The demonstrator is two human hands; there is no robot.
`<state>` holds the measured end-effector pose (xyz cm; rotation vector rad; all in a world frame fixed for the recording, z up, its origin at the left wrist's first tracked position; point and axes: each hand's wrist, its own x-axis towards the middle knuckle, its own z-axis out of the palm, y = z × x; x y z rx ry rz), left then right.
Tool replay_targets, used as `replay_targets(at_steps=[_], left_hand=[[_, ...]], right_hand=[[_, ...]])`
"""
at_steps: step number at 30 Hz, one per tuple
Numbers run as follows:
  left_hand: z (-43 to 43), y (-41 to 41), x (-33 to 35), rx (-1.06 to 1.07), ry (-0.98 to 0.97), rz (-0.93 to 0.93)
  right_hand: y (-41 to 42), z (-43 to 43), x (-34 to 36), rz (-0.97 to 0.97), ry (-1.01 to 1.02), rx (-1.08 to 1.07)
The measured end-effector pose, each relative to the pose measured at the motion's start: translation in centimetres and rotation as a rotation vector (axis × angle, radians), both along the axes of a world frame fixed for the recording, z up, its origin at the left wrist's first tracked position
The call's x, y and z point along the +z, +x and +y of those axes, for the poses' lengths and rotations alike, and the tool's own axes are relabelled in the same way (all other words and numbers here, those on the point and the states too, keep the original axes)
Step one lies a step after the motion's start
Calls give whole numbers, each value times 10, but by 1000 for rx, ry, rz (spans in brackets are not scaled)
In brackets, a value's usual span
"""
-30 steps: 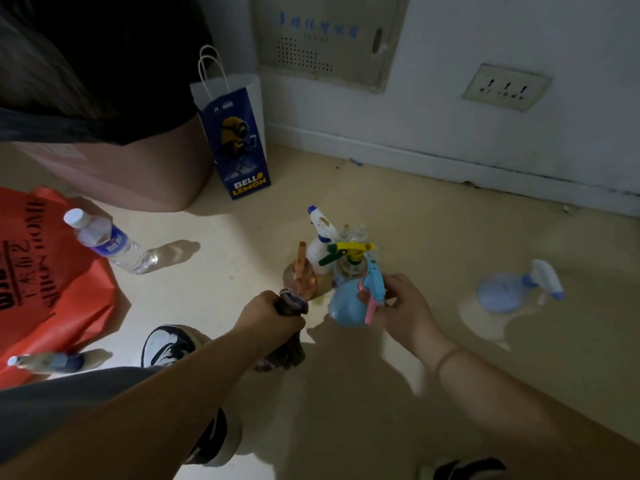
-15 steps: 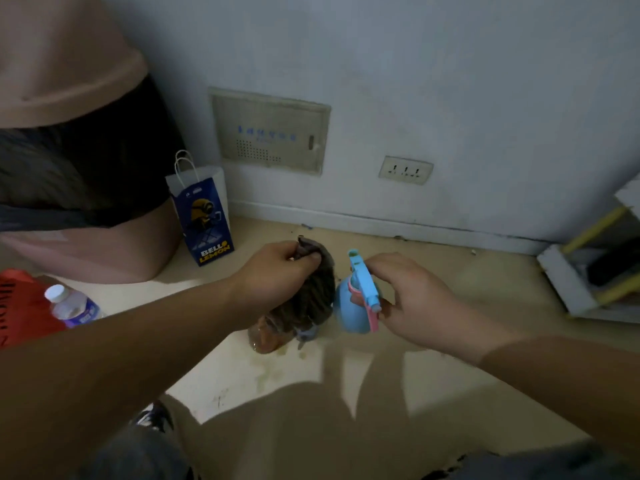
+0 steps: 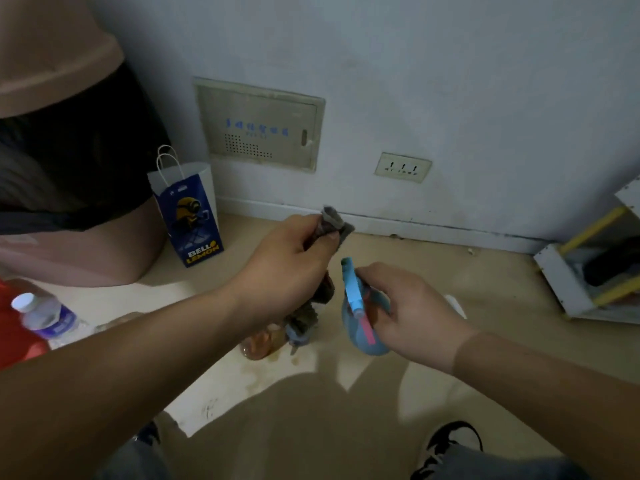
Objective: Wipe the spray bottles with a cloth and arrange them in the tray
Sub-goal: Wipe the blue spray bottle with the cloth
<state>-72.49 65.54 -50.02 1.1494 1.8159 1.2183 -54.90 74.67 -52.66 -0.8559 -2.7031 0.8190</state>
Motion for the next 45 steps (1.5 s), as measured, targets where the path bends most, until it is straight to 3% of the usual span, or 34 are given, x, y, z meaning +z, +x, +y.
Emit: replay_targets(at_steps=[9,12,16,20,26,30,32,36,40,43,45], left_hand=[[-6,19,-18,-344,75,366],[6,9,-30,-281,5,271],[18,2,-32,-226,-111,8],[4,27,-30,-242,44,147],[14,9,-37,-189,-88,-172],[4,35,-37,-269,94,87],[5,28,-39,-271,108,53],[10,16,-35,-132,-67,-144],[3,31,-34,-166,70,-15],[7,20,-36,-131,-2,-188],[3,28,-33,-130,35,-131]], right_hand=[[-8,21,-13,-33,-170,-98],[-9,19,-16,-73,-99,-23],[-10,14,-15,-73,-20,77],[-6,21,-9,-73,-49,27],[1,16,-8,-69,16,95],[6,17,-3,-69,-103,-15],[9,17,-3,-48,-64,2],[9,12,1,-27,-13,121],[10,16,5,9,-20,121],[11,15,1,3,-36,159],[11,16,2,8,-60,153]])
